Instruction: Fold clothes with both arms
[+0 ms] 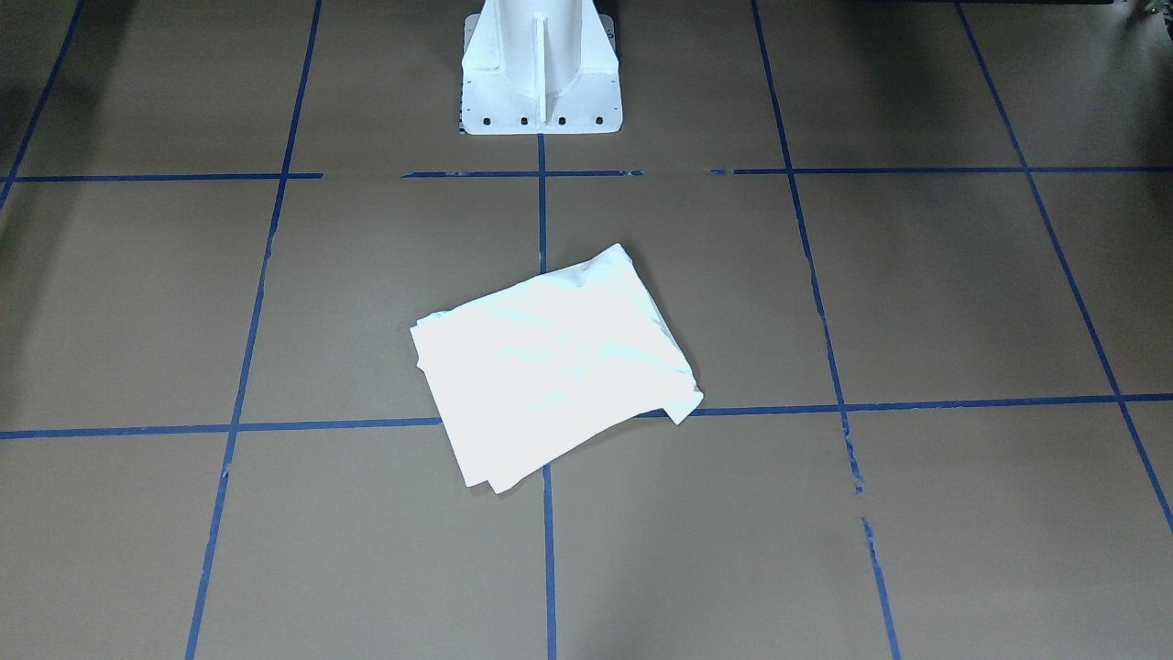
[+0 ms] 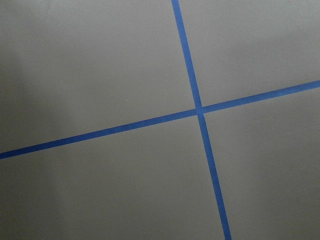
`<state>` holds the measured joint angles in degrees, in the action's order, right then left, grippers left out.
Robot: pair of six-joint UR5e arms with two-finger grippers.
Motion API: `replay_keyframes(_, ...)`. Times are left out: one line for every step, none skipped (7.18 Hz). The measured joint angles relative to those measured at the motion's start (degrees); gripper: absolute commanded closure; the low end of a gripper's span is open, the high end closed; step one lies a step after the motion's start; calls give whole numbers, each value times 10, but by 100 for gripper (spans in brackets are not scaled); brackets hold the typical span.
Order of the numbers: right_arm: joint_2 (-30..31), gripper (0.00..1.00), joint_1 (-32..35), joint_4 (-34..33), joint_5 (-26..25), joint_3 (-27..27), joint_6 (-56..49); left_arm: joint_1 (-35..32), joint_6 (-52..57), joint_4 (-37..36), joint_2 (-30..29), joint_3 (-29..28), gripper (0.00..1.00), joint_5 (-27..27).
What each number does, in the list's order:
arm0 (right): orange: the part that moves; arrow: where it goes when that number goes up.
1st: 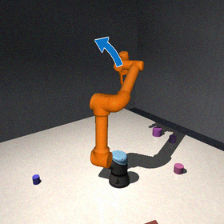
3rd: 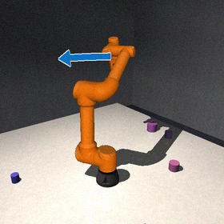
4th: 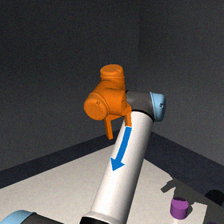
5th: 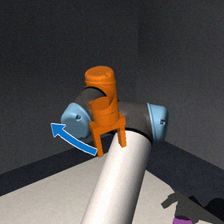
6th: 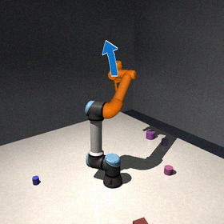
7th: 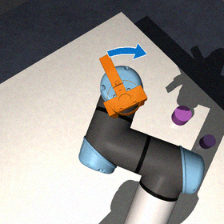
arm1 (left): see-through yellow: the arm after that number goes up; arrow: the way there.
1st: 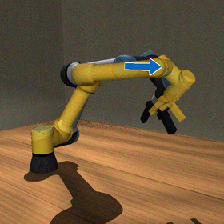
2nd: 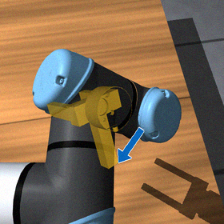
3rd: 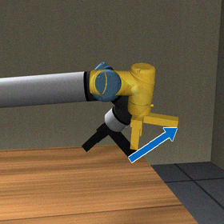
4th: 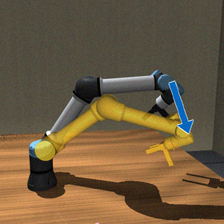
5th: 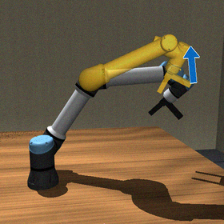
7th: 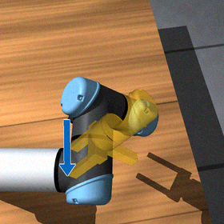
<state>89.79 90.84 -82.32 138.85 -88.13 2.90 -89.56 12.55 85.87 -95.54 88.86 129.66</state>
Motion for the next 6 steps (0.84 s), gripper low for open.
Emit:
replay_keyframes(0,0,0,0,0,0,0,0,-6,0,0,-1,0,0)
replay_keyframes(0,0,0,0,0,-1,0,0,-43,0,0,-1,0,1)
replay_keyframes(0,0,0,0,0,-1,0,0,-96,1,-1,0,0,6)
replay_keyframes(-1,0,0,1,0,-1,0,0,-128,2,0,-1,0,13)
replay_keyframes(-1,0,0,1,0,-1,1,0,-140,2,0,-1,0,16)
replay_keyframes(-1,0,0,1,0,-1,1,0,-144,2,0,-1,0,18)
